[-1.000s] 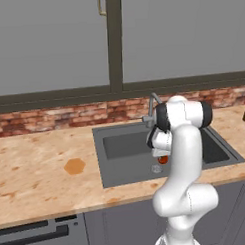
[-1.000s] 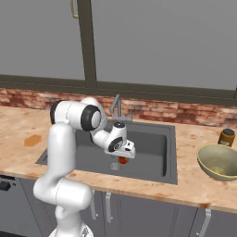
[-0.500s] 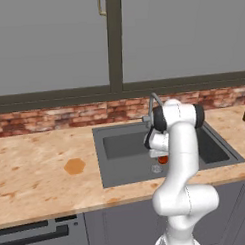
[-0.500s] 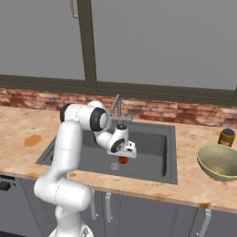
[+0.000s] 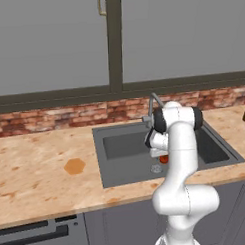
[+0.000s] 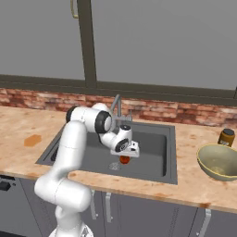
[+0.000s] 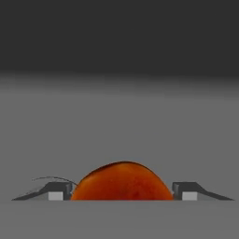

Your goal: Pick the tomato from the sink and place it in the bowl. Then pick the bowl and place it in the microwave. Then close the microwave door and press the start button.

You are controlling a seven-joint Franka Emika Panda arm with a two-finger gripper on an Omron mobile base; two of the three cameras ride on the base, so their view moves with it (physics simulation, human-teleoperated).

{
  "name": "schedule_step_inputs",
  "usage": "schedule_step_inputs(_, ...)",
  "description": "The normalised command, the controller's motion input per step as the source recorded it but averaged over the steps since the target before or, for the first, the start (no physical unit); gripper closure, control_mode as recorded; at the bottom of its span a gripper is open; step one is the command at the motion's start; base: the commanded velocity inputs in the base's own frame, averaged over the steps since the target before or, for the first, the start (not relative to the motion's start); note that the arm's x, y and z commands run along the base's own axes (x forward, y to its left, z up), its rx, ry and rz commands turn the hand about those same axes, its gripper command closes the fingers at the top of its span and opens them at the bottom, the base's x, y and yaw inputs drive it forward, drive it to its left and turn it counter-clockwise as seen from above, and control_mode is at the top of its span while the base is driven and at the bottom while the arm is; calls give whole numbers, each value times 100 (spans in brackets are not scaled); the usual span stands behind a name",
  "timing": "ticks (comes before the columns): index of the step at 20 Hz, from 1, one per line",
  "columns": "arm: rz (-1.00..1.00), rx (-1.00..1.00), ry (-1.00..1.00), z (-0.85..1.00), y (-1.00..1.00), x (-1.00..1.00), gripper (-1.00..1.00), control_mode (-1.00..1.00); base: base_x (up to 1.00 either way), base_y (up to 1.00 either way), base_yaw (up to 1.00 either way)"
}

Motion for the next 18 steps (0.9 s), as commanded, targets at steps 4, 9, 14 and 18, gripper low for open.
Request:
schedule_step_inputs(4, 1, 0, -2, 0, 0, -40, 100, -100, 0, 0, 0)
schedule_step_inputs(9, 1, 0, -15, 88, 0, -83, 100, -100, 0, 0, 0)
schedule_step_inputs(14, 0, 0, -14, 100, -7, -52, 100, -100, 0, 0, 0)
schedule_step_inputs(18, 0, 0, -14, 100, -32, -38, 100, -100, 0, 0, 0)
